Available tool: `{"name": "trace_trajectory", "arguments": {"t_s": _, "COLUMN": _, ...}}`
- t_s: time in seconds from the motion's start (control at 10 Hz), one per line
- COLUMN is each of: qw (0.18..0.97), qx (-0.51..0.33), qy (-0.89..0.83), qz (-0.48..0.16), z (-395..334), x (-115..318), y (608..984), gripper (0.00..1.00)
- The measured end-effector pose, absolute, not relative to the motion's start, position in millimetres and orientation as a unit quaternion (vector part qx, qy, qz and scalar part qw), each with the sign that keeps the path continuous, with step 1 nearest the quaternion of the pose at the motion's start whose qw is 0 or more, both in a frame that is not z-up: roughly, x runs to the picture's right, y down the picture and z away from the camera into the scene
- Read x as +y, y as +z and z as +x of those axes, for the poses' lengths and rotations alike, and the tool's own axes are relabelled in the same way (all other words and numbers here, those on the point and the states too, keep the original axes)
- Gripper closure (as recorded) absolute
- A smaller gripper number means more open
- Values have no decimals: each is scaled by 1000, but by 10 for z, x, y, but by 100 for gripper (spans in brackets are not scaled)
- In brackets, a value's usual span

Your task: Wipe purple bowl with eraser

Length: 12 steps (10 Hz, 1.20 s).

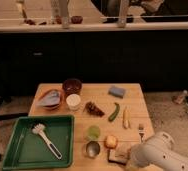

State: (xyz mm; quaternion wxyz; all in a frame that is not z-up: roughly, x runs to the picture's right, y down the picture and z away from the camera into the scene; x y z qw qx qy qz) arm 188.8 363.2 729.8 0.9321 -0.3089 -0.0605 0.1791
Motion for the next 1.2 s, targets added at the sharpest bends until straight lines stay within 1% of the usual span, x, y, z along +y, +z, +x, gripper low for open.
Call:
{"name": "trace_trajectory", "arguments": {"t_s": 0.1, "qw": 932, "qx": -58, "qy": 180, "qz": -309, "z": 1917, "x": 3630, "y": 7300, "gripper": 67}}
{"name": "trace_trajectory", "arguments": {"t_s": 0.2, "qw": 933, "qx": -50, "qy": 178, "qz": -307, "z": 2040, "x": 3613, "y": 7288, "gripper": 82}}
{"name": "trace_trajectory", "arguments": {"t_s": 0.4, "qw": 938, "qx": -39, "qy": 174, "qz": -297, "z": 2259, "x": 3566, "y": 7214, "gripper": 97}}
{"name": "trace_trajectory", "arguments": {"t_s": 0.5, "qw": 940, "qx": -36, "qy": 176, "qz": -290, "z": 2413, "x": 3527, "y": 7139, "gripper": 100}}
{"name": "trace_trajectory", "arguments": {"t_s": 0.8, "qw": 944, "qx": -40, "qy": 196, "qz": -264, "z": 2896, "x": 3379, "y": 6873, "gripper": 100}}
{"name": "trace_trajectory", "arguments": {"t_s": 1.0, "qw": 943, "qx": -49, "qy": 207, "qz": -257, "z": 2985, "x": 3290, "y": 6812, "gripper": 100}}
{"name": "trace_trajectory", "arguments": {"t_s": 1.2, "qw": 943, "qx": -62, "qy": 209, "qz": -252, "z": 2891, "x": 3169, "y": 6798, "gripper": 100}}
